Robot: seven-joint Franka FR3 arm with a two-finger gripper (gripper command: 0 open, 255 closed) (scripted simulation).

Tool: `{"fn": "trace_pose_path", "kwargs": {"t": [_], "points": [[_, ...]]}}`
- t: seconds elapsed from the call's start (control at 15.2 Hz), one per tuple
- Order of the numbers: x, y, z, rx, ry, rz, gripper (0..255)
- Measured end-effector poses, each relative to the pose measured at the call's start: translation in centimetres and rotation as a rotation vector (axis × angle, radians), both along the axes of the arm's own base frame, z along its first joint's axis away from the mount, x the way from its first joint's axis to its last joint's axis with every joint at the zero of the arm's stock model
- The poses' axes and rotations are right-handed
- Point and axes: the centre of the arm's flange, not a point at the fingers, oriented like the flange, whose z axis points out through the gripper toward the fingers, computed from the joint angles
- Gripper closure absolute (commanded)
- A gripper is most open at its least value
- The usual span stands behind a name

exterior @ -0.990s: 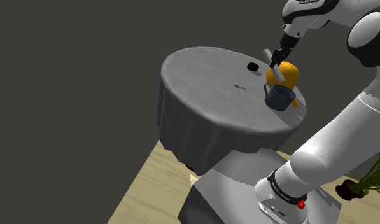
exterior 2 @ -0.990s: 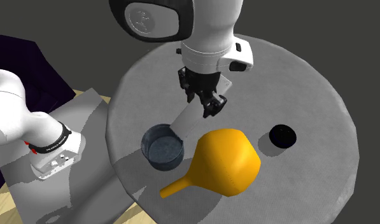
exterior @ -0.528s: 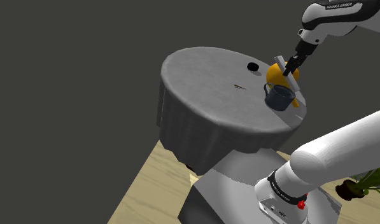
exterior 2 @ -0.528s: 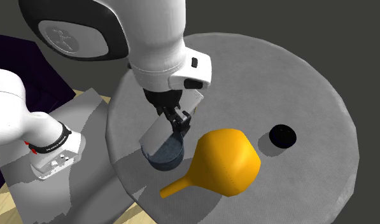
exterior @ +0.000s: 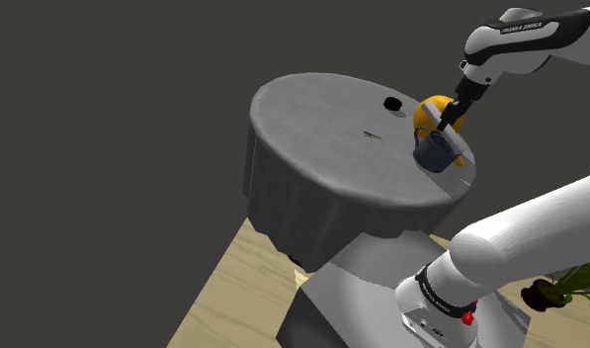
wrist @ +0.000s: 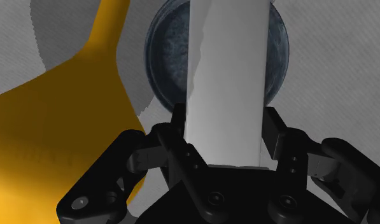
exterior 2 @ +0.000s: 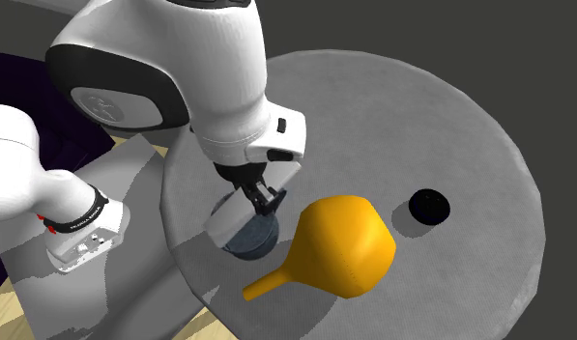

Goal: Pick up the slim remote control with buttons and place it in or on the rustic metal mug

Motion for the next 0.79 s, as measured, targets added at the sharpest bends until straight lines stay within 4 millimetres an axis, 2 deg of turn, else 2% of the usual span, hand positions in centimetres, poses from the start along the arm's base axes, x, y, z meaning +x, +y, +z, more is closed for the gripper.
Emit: {"fn": "trace_pose_path", "kwargs": {"t": [0.4,0.79], "points": [[0.3,0.0,-3.0,-0.003,-0.005,0.002,255],[0.2,0.0,-3.9,-0.001,-0.002,0.001,255]]}}
